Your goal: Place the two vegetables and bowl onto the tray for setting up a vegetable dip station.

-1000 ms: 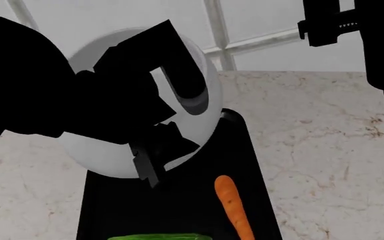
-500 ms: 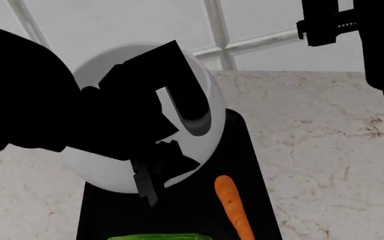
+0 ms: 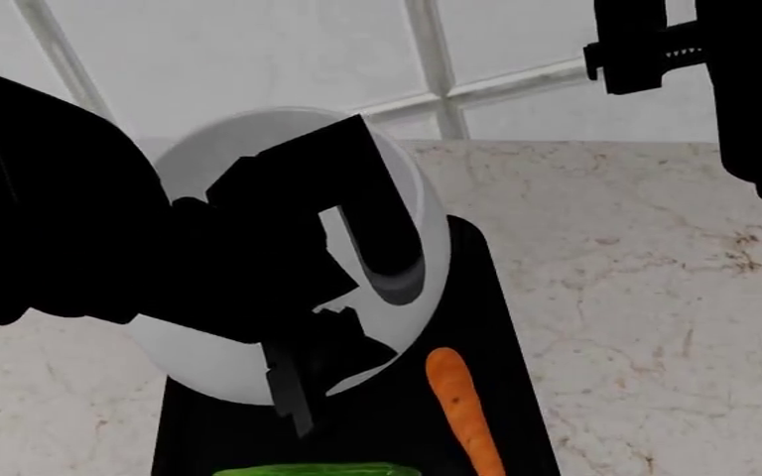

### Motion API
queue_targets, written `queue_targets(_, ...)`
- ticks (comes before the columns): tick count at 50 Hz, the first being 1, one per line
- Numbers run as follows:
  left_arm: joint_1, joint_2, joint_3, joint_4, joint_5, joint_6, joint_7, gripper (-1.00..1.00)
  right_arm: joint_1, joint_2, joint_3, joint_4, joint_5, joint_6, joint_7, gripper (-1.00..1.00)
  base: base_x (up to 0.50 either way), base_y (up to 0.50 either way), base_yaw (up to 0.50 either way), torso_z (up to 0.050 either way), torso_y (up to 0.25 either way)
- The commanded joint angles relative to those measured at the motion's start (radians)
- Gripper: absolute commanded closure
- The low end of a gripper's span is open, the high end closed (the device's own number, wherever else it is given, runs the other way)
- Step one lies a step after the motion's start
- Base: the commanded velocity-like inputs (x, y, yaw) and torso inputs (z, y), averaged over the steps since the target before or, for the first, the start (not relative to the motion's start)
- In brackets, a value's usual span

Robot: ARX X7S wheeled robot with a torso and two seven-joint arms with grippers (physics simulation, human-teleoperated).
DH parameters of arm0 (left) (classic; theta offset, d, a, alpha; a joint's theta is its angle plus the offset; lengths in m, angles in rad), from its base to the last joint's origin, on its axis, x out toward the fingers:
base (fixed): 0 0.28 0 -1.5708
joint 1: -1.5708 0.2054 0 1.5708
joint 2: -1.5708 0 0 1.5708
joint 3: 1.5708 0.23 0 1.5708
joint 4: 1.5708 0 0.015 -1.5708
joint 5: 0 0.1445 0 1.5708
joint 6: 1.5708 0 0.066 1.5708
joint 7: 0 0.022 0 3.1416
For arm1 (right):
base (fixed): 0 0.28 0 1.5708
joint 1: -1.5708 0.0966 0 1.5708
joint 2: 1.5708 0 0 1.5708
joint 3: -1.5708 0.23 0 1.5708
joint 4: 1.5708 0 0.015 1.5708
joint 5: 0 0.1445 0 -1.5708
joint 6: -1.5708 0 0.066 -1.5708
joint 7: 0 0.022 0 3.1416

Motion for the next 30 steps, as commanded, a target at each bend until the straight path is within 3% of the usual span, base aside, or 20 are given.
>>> queue_targets(1,-0.001,0.0,0.003,0.005,0.0,-0.001,-0.011,1.0,-0.003,0.001,0.003,-0.003,0.002,-0.001,0.002,-1.0,0.0,0.0,0.0,0.0,0.0)
queue_targets(11,0.004,-0.004,0.013,0.03,-0.011,-0.004,0.005,1.0,-0.003,0.001,0.001,-0.002,0.001,-0.001,0.0,-1.0,0.0,0.0,0.0,0.0,0.0)
queue_targets(12,0.005,-0.004,0.019,0.03,-0.009,-0.006,0.008,-1.0,-0.004,0.002,0.001,-0.002,0.001,-0.002,0.0,-1.0,0.0,0.0,0.0,0.0,0.0)
queue_targets(30,-0.041,-0.019,0.005,0.042,-0.009,-0.009,-0.004,-1.0,0.001,0.002,-0.002,-0.01,0.003,0.004,-0.005,-1.0,0.0,0.0,0.0,0.0,0.0)
